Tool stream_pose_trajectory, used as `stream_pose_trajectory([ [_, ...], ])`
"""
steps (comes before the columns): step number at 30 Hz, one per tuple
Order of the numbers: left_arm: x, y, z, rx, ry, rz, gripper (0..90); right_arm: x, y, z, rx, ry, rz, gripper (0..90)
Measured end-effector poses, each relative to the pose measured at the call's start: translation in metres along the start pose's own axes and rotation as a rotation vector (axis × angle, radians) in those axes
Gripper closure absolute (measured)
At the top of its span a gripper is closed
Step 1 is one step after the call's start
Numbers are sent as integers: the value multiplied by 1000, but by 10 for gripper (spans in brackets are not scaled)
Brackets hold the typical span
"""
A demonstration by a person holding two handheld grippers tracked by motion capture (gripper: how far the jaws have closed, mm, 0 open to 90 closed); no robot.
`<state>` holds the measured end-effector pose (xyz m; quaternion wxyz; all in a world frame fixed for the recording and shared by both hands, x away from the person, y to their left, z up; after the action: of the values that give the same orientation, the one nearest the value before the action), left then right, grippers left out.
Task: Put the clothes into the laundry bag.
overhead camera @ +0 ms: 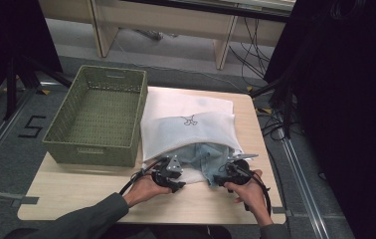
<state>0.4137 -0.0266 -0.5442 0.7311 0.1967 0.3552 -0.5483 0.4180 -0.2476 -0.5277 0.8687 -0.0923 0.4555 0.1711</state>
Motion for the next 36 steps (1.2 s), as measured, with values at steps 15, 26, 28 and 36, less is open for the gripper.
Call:
stream_pose_trajectory([
  [15,-2,-5,-1,12,10,-6,828,11,57,59,-178,-131,63,696],
  [26,-2,-5,-1,16,19,-2,823,-30,3,18,-23,-67,-79,416],
  [28,-2,-6,-1,7,18,-5,823,-28,-3,9,-18,-29,-80,371],
  [36,-2,-5,0,25,16,-6,830,-3,9,3,-94,29,9,695],
])
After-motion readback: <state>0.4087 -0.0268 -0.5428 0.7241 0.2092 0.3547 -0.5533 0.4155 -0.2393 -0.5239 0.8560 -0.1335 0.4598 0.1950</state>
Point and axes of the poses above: each handheld gripper's, and its own axes: x roughly forward along the jaws, z roughly out of its top, y roughly to its left, the point moved 5 cm from there along x, roughly forward along the jaws, and after that the axes turned 9 degrees about -z, right-handed, at the moved point
